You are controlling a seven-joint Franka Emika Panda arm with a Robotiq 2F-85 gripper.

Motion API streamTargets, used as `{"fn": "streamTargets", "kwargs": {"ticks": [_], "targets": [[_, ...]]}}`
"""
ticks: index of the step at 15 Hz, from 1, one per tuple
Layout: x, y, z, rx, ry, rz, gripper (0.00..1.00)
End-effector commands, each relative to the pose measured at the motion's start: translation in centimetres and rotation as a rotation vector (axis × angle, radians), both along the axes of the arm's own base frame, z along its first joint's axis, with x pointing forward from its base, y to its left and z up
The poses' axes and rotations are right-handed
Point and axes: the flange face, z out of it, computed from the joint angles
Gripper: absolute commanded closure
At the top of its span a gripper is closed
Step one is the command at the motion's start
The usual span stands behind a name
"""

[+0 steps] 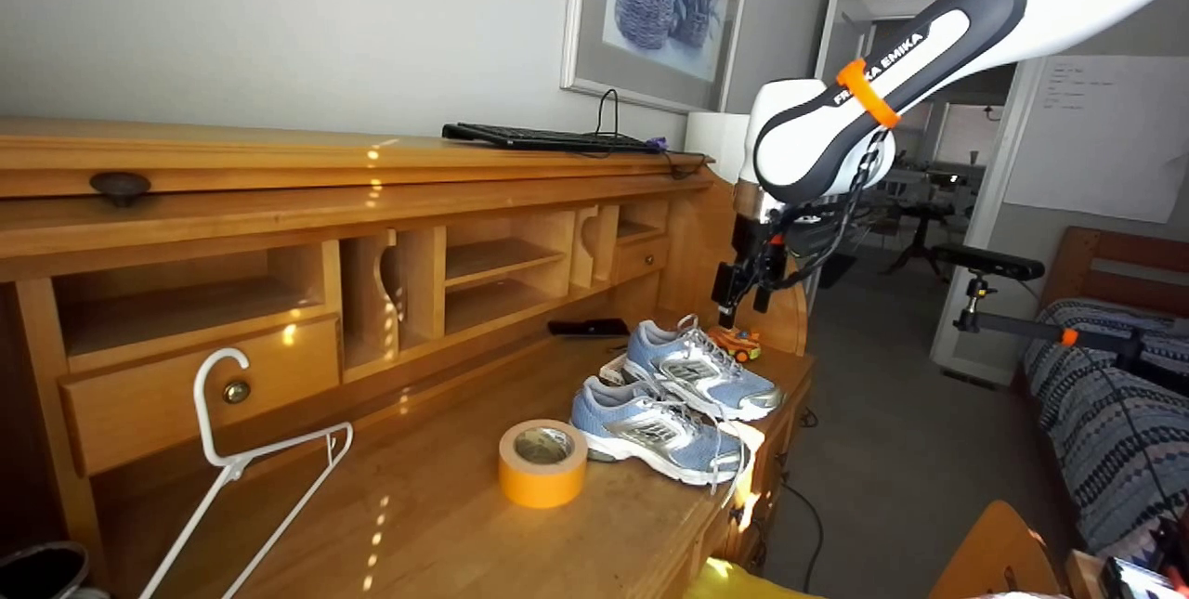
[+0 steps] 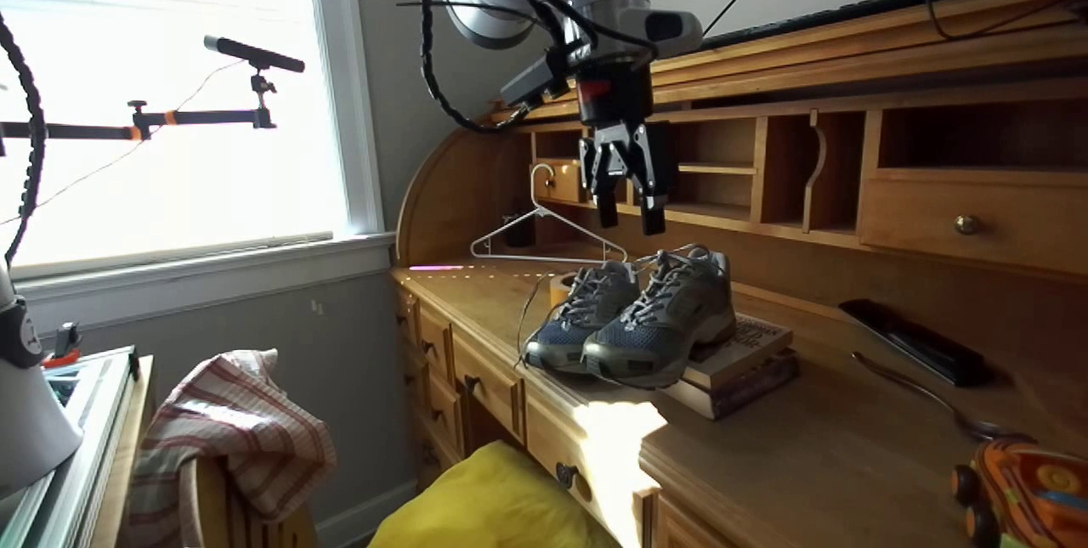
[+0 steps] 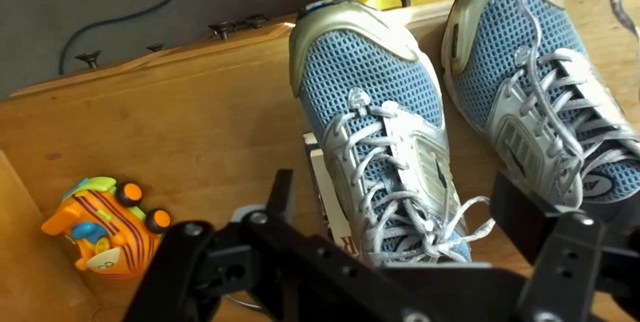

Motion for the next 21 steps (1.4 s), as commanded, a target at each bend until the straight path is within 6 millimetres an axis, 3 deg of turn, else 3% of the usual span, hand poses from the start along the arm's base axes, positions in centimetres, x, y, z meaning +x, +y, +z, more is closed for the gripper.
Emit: {"fn": "streamTargets", "kwargs": {"ticks": [1,8,16,19,21], "targets": [[2.3,0.1,-2.1,-0.026,-0.006,0.008,0.0],[4.3,1.2,-4.5,-0.043,-0.031,0.022,0.03],[5.1,2.0,-5.4,-0.037,-0.031,0.009,0.73],[5.1,2.0,-5.2,-0.033,-0.034,0.004,0.95],[5.1,2.0,-4.6,-0.026,-0.041,-0.005,1.0]]}}
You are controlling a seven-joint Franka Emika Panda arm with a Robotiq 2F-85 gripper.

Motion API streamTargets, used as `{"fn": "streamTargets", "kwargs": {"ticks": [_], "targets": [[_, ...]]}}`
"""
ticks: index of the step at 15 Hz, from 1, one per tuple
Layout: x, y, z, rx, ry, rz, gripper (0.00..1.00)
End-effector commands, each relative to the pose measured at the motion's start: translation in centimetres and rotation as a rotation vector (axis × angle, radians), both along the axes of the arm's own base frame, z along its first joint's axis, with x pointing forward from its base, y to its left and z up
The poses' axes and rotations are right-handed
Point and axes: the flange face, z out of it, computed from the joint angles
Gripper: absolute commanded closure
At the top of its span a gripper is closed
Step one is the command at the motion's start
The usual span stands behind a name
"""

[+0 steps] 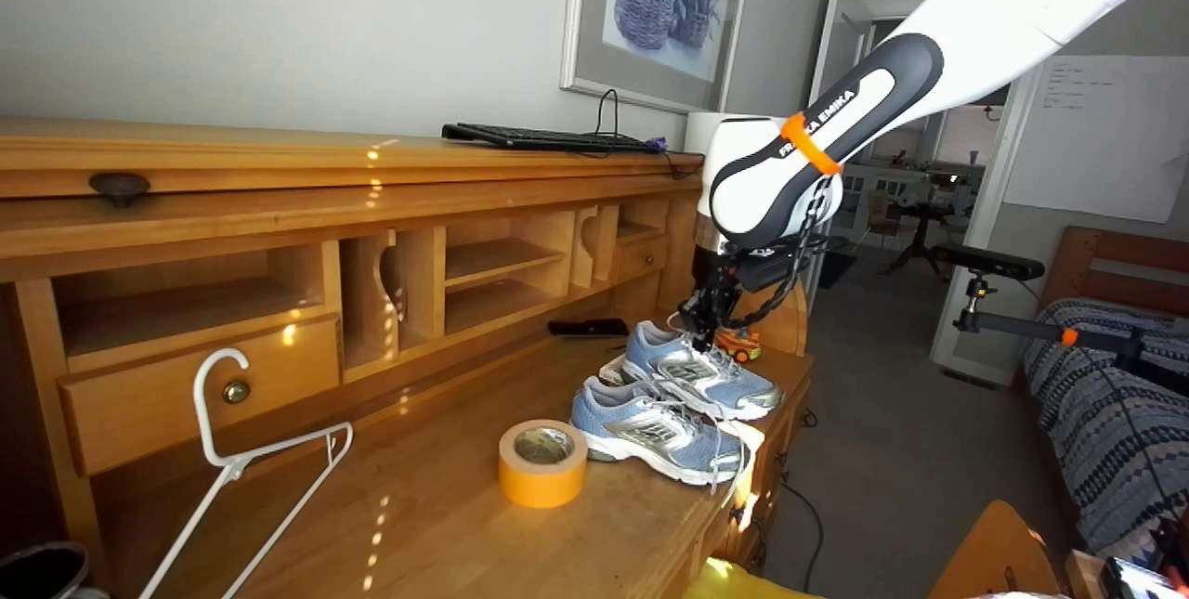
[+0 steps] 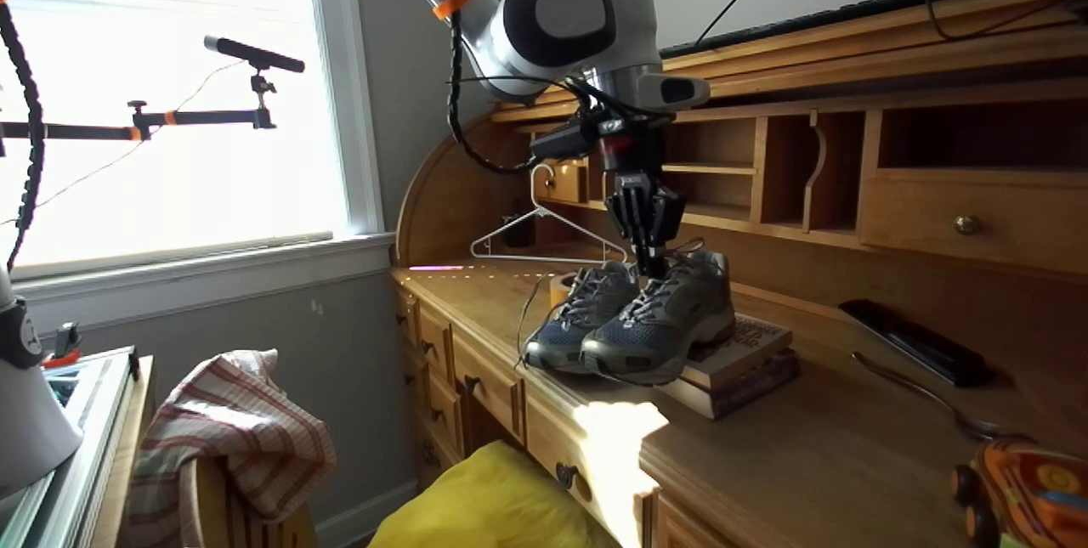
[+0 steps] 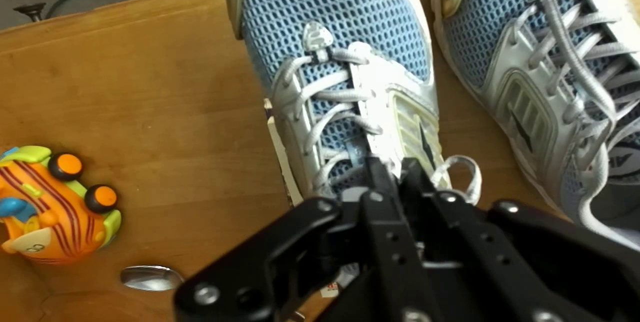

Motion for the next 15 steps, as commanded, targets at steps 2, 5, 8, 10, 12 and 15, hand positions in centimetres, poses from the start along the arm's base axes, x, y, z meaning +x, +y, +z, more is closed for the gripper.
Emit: {"fn": "streamTargets", "kwargs": {"ticks": [2,5,8,10,12,15], "targets": [[0.2,-0.1,1.0,0.008,-0.022,-0.031,1.0],[-0.1,-0.5,2.0,0.014,-0.034,-0.049,0.99],[-0.4,-0.9,3.4,0.017,-0.044,-0.057,0.99],[-0.6,-1.0,4.5,0.018,-0.055,-0.059,0.99],[-0.5,-1.3,5.2,0.01,-0.059,-0.059,0.99],[-0.2,-1.6,5.1,0.003,-0.056,-0.069,0.7]]}}
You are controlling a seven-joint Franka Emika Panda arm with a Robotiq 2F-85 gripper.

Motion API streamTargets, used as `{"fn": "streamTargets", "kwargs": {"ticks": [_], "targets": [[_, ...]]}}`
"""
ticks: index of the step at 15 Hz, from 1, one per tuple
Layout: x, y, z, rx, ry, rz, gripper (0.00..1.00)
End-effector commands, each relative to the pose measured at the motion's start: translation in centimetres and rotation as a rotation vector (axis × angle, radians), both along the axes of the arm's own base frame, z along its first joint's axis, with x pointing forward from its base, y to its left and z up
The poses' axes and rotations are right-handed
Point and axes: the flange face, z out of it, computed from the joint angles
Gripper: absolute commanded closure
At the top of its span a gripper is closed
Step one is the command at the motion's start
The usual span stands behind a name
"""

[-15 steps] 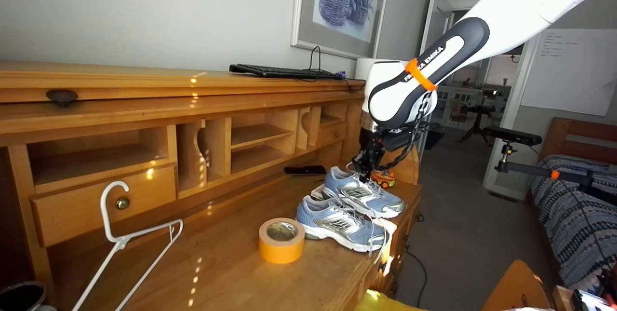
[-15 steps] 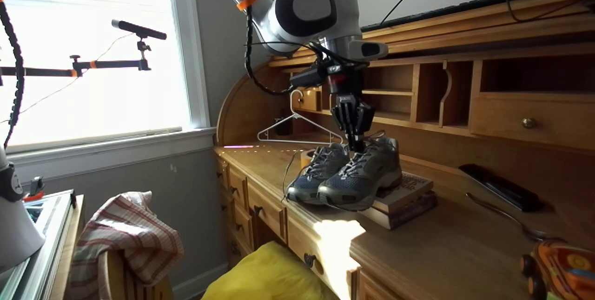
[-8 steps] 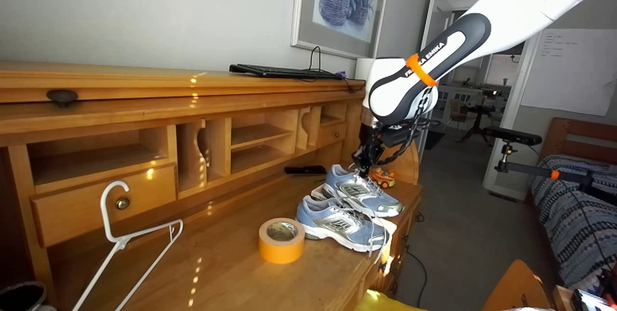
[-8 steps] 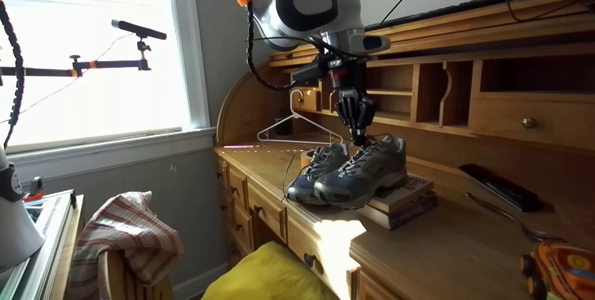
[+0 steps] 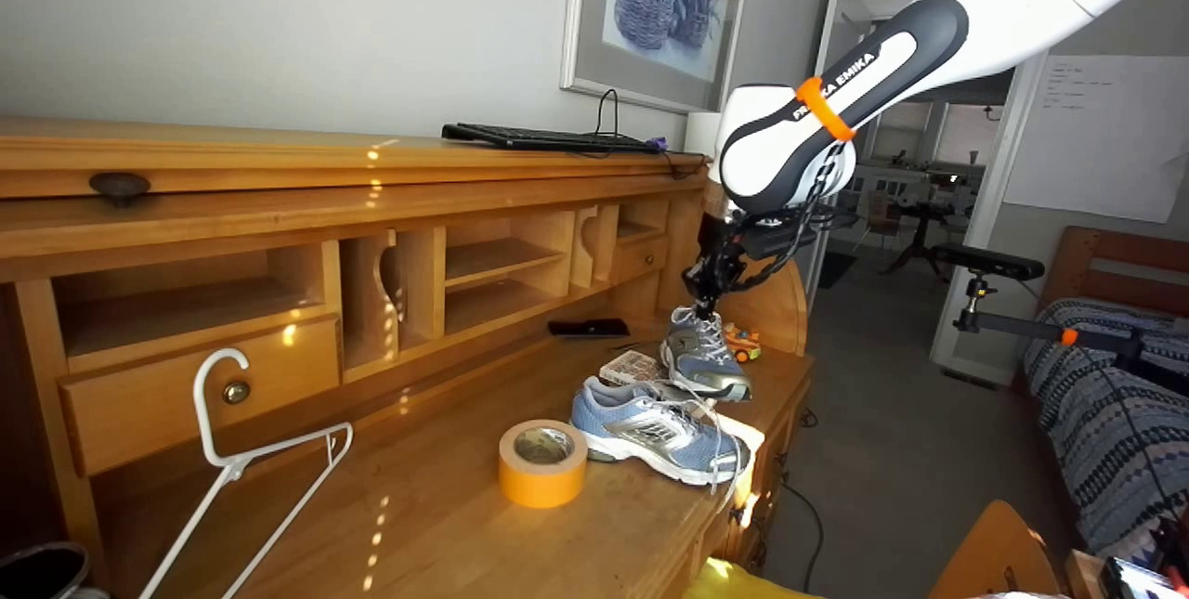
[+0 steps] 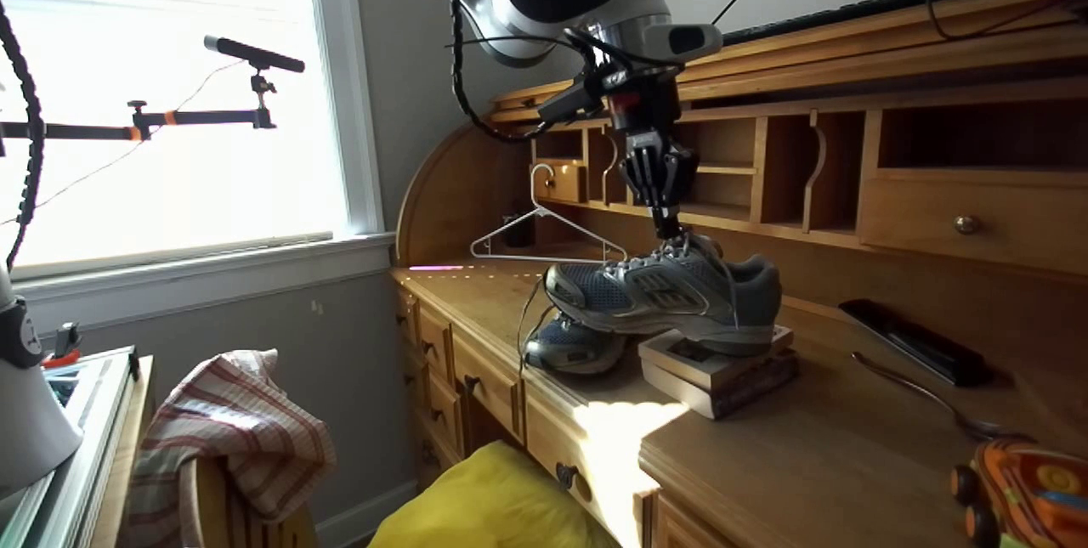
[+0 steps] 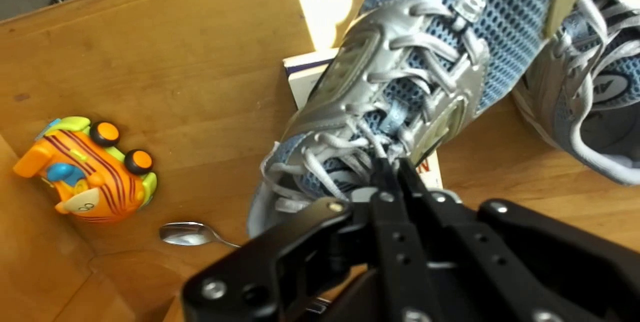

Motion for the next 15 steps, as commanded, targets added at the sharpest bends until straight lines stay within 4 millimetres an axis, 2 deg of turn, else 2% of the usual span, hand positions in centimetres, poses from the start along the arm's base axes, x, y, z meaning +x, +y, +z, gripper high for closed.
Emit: {"fn": "streamTargets", "kwargs": {"ticks": [1,10,12,15], "targets": [[0.0,-0.4,0.3,0.003,0.018,-0.026,0.69],[0.4,-0.4,-0.2,0.012,0.024,-0.032,0.03],[0.7,0.0,-0.5,0.011,0.024,-0.039,0.0],[1.4,0.3,-1.2,0.01,0.023,-0.09,0.02]]}}
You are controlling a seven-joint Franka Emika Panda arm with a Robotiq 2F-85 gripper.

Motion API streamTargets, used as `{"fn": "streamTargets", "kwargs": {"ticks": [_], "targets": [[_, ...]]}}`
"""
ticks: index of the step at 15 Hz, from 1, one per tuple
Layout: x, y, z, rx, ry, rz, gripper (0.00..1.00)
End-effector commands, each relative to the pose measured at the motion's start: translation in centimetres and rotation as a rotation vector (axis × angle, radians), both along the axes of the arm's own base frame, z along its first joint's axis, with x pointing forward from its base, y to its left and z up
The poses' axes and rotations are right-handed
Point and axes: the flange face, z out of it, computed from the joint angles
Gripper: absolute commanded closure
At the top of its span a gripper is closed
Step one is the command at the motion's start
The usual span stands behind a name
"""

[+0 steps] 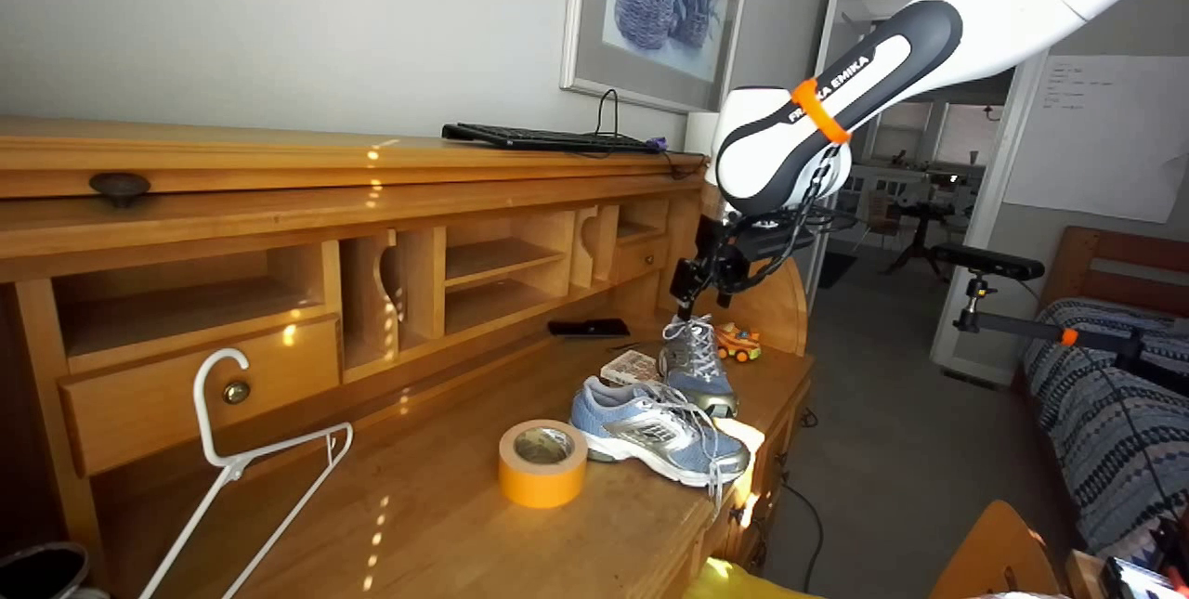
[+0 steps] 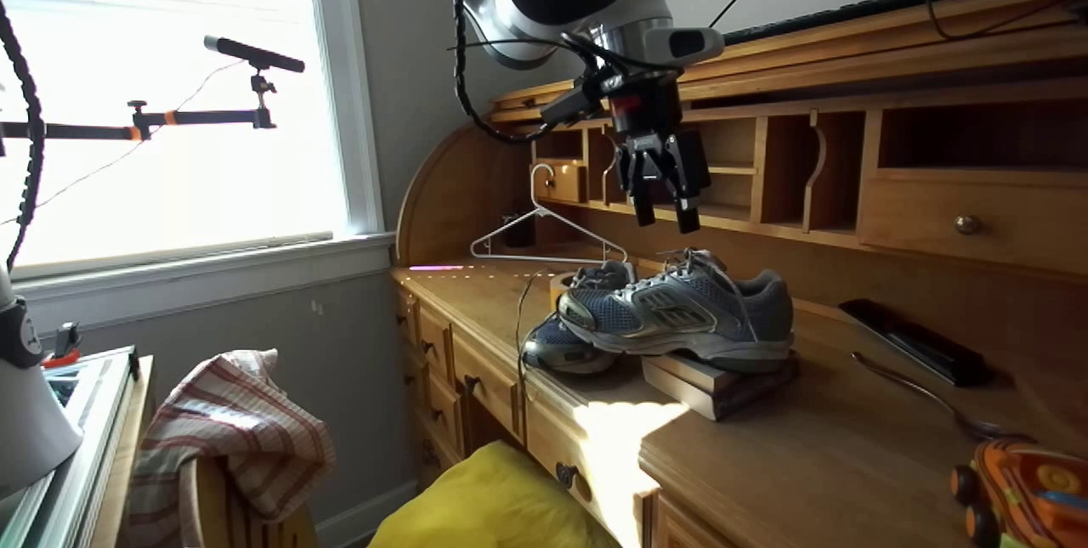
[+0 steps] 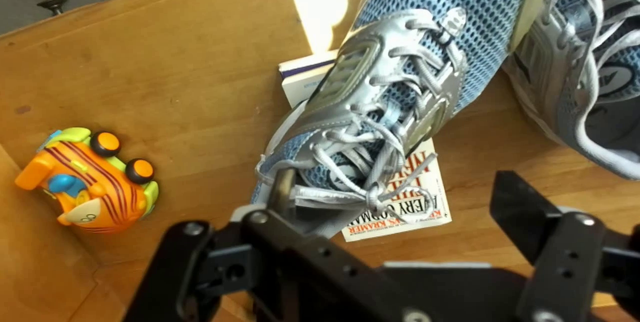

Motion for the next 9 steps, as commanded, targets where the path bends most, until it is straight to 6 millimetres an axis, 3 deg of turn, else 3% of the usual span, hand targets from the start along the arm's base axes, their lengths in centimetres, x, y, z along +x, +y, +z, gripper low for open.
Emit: {"fn": "streamTargets", "kwargs": {"ticks": [1,6,7,9], "targets": [[1.3,0.3,-1.0,0.0,0.011,-0.081,0.01],[2.4,1.0,-2.0,0.018,0.003,-0.192,0.0],[2.6,1.3,-2.2,0.022,0.005,-0.2,0.17],[2.9,1.7,-2.4,0.024,0.003,-0.215,0.33]]}}
